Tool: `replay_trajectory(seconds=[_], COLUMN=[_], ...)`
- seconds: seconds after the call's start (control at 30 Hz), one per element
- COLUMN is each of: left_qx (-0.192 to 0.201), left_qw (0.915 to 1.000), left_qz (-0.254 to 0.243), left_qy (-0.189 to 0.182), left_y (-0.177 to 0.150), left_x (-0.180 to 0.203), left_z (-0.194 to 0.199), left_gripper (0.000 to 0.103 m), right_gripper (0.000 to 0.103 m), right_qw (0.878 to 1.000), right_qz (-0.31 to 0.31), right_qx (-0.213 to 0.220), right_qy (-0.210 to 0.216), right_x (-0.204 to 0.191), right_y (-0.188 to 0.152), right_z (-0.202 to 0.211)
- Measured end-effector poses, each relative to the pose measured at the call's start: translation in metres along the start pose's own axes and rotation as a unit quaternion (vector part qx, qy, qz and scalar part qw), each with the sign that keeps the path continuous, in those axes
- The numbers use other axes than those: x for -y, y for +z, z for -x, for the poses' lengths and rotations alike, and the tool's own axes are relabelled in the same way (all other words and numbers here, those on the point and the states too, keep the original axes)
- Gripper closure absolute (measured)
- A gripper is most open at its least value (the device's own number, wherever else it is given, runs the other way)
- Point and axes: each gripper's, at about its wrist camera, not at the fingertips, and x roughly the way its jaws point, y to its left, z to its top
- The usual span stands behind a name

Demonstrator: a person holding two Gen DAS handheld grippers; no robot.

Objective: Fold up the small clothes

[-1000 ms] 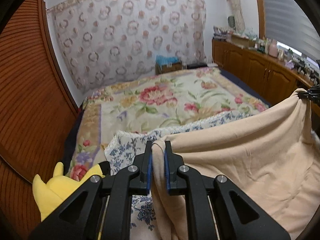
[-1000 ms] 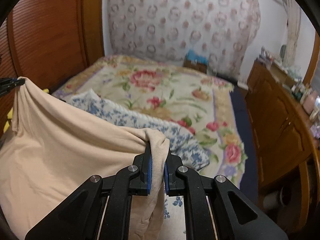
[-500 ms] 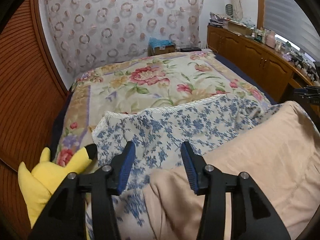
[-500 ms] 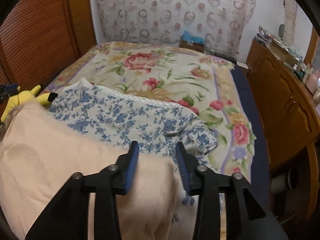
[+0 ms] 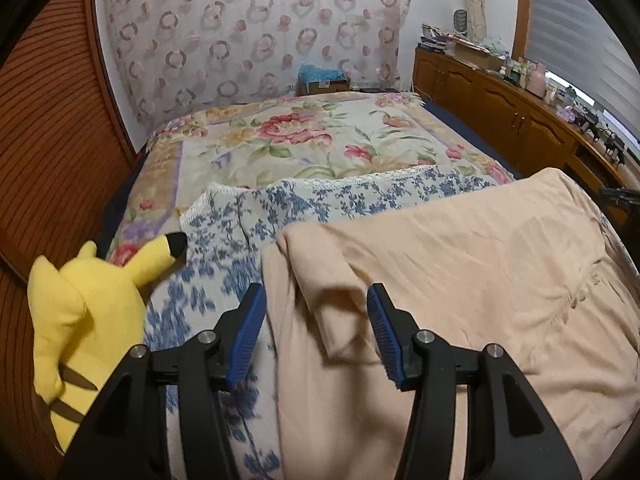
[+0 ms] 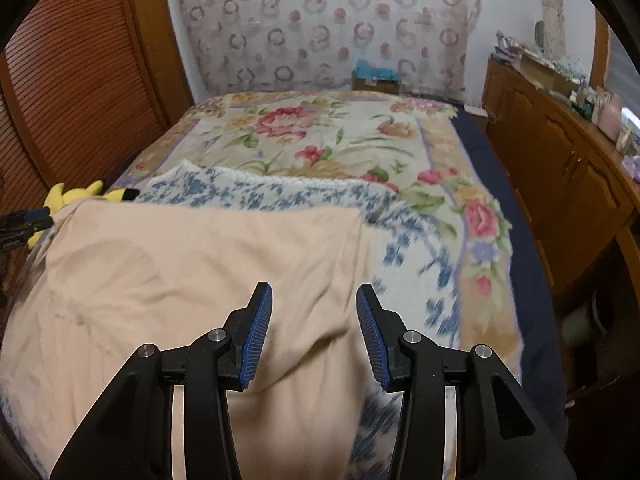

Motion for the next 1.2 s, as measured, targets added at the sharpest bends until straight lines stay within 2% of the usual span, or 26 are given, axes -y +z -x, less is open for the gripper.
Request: replay_trajectory(seconds=[0.1, 0.2, 0.3, 0.47, 0.7, 0.9, 0.93, 0.97, 1.07, 1.2], left_qx=[-0.009, -0.007, -0.007, -0.012, -0.014, 0.004, 0.008, 0.011, 0.011, -0.015], left_qw=[0.9999, 0.9999, 0.9999, 0.9998, 0.9992, 0.999, 0.999, 0.999, 0.9992, 0.999], left_qz=[0.004, 0.014, 0.013, 0.015, 0.032, 0.035, 0.033, 0.031, 0.033, 0.041], left_qy=[0.007, -0.003, -0.002, -0.007, -0.016, -0.028, -0.029, -0.031, -0.022, -0.011], left_y=[-0.007, -0.011, -0.013, -0.017, -0.011, 0.0, 0.001, 0.003, 0.007, 0.006], left_x=[0.0, 0.0, 0.001, 0.003, 0.0, 0.007, 0.008, 0.009, 0.009, 0.004], left_z=[-0.001, 0.002, 0.002, 0.005, 0.002, 0.001, 0.001, 0.001, -0.005, -0.02], left_gripper=[0.051, 0.051, 0.051, 0.051, 0.051, 0.052, 0.055, 0.065, 0.067, 0.067], right_gripper=[0.059, 0.059, 0.059, 0.059, 0.058, 0.058, 0.058, 0.058, 0.058, 0.058], right_qw=[1.0, 1.0, 1.0, 1.0, 0.999, 0.999, 0.999, 0.999, 0.999, 0.999], right_qz=[-0.007, -0.012, -0.009, -0.011, 0.0, -0.002, -0.002, -0.001, -0.002, -0.001], right_qx=[-0.012, -0.022, -0.011, -0.015, -0.003, -0.004, -0.004, -0.004, -0.004, -0.004], right_qy=[0.004, 0.002, -0.013, -0.013, -0.033, -0.034, -0.033, -0.034, -0.034, -0.034], right_x=[-0.005, -0.006, -0.008, -0.012, -0.017, -0.019, -0.018, -0.018, -0.017, -0.017], right_y=[-0.01, -0.017, -0.019, -0.022, -0.028, -0.029, -0.029, -0.029, -0.03, -0.029], right_z=[-0.006, -0.014, -0.016, -0.027, -0.029, -0.03, -0.03, -0.03, -0.029, -0.03])
